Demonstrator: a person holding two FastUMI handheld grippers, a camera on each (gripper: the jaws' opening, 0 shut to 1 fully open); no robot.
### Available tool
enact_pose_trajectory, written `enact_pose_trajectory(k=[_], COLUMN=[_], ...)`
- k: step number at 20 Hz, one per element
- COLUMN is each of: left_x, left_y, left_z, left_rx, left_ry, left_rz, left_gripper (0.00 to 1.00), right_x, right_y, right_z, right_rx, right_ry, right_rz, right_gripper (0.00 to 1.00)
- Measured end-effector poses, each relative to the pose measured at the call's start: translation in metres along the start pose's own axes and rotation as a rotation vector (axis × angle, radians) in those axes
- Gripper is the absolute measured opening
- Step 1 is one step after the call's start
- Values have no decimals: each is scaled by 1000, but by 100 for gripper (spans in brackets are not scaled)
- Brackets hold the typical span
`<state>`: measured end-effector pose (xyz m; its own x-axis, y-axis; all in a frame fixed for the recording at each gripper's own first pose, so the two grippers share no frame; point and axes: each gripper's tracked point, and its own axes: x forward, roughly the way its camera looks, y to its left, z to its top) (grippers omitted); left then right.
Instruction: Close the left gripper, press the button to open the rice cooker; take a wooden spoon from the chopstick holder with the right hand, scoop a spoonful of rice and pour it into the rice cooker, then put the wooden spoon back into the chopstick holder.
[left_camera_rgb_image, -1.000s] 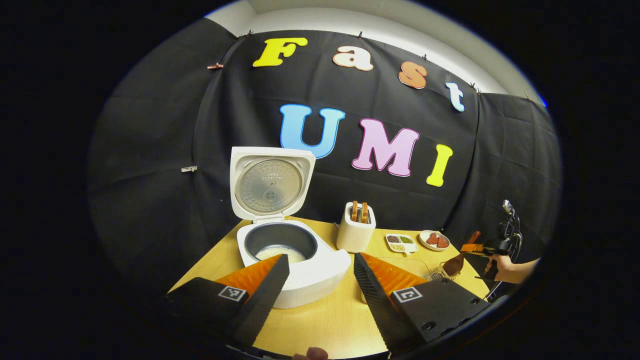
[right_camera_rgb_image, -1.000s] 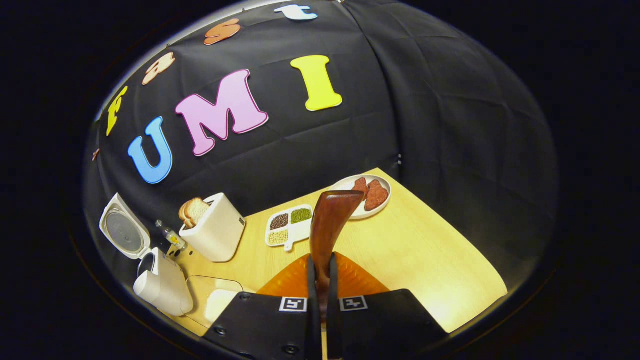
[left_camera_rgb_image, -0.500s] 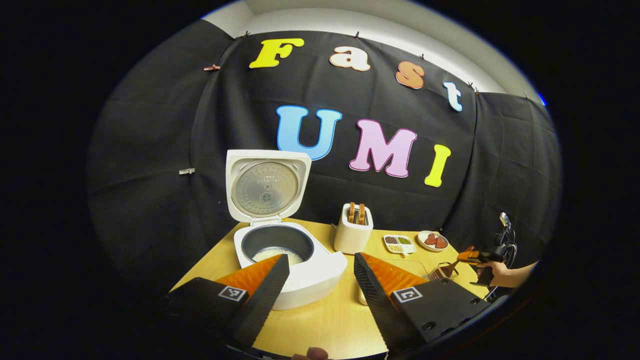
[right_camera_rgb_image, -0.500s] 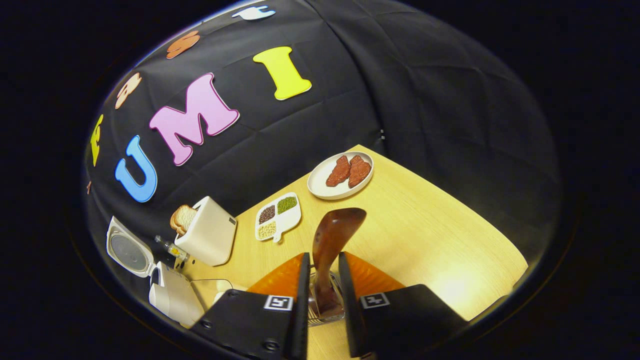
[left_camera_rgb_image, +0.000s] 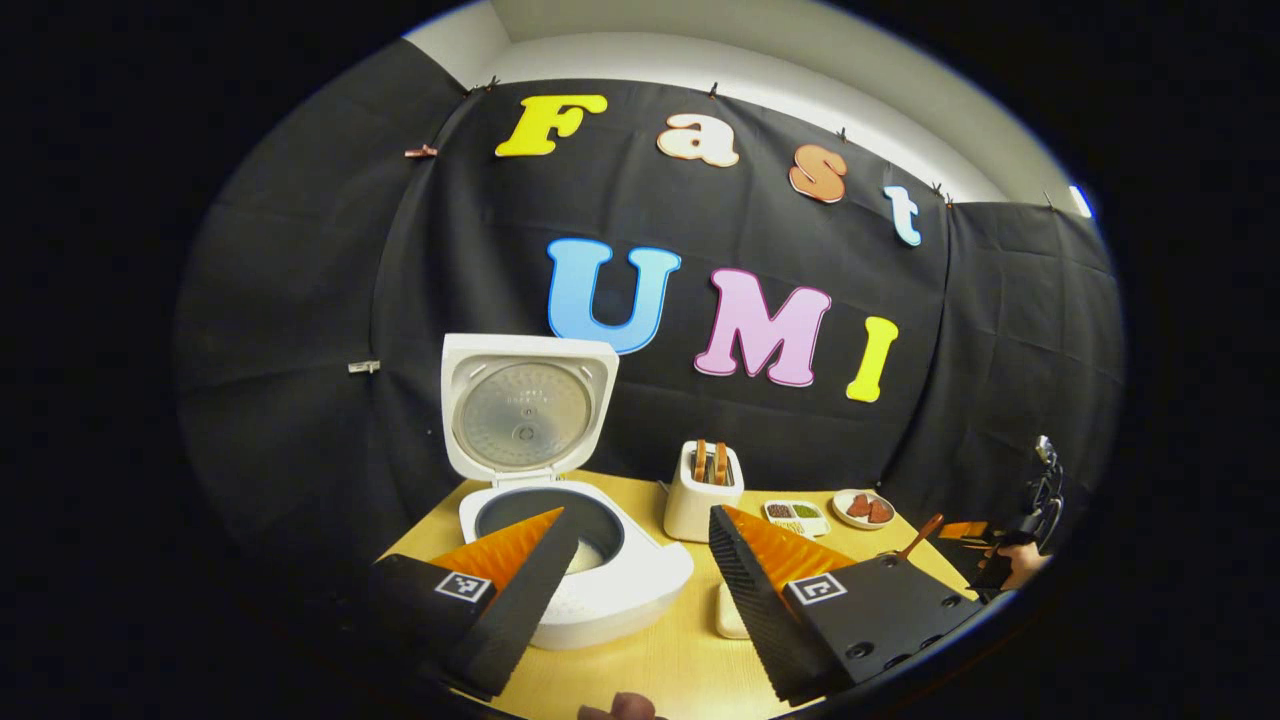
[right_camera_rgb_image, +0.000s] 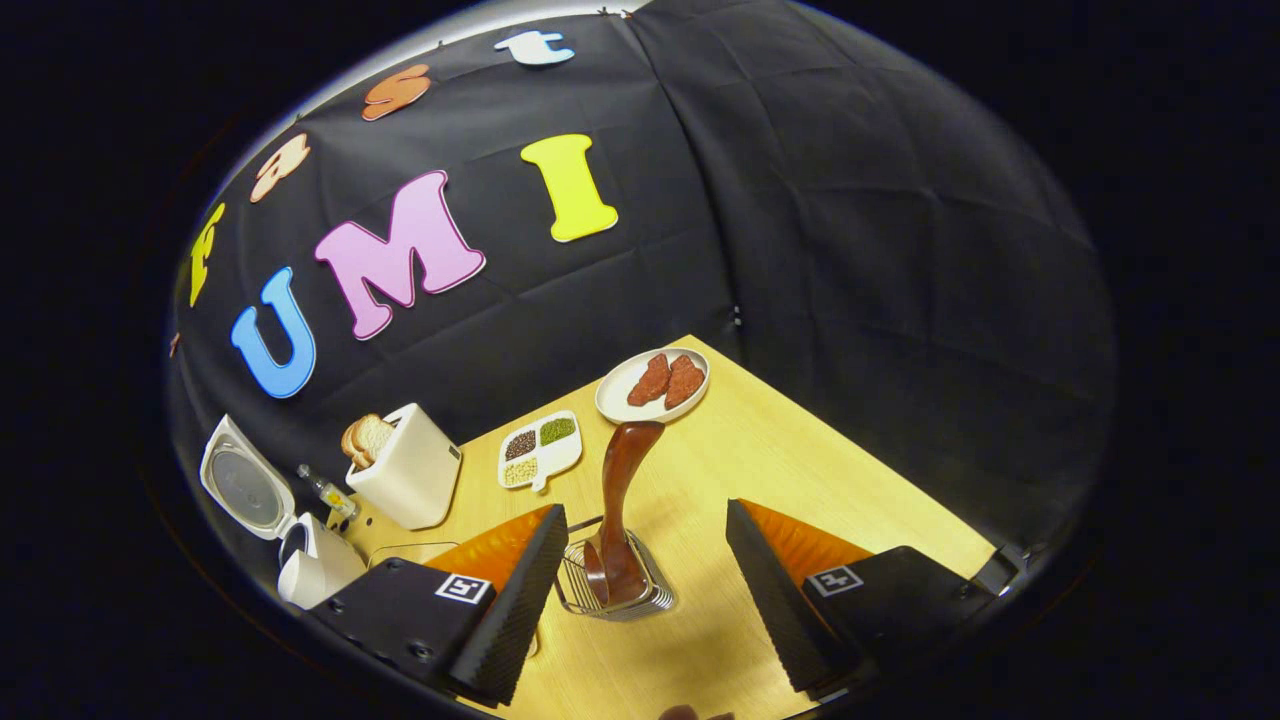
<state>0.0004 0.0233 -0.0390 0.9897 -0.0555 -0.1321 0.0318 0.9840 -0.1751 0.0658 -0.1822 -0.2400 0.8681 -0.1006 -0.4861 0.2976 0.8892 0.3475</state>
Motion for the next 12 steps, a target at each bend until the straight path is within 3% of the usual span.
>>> enact_pose_trajectory(k=[7, 12], left_x=[51, 98], left_y=[12, 34], left_z=[78, 143], left_rx=[78, 133], left_ry=[-171, -293], left_rz=[38, 130], left_gripper=[95, 95], right_x=[-62, -91], right_y=[73, 123], right_z=[36, 39], right_rx=[-153, -244], right_ry=[-113, -142], right_rz=[105, 182], right_gripper=[98, 98])
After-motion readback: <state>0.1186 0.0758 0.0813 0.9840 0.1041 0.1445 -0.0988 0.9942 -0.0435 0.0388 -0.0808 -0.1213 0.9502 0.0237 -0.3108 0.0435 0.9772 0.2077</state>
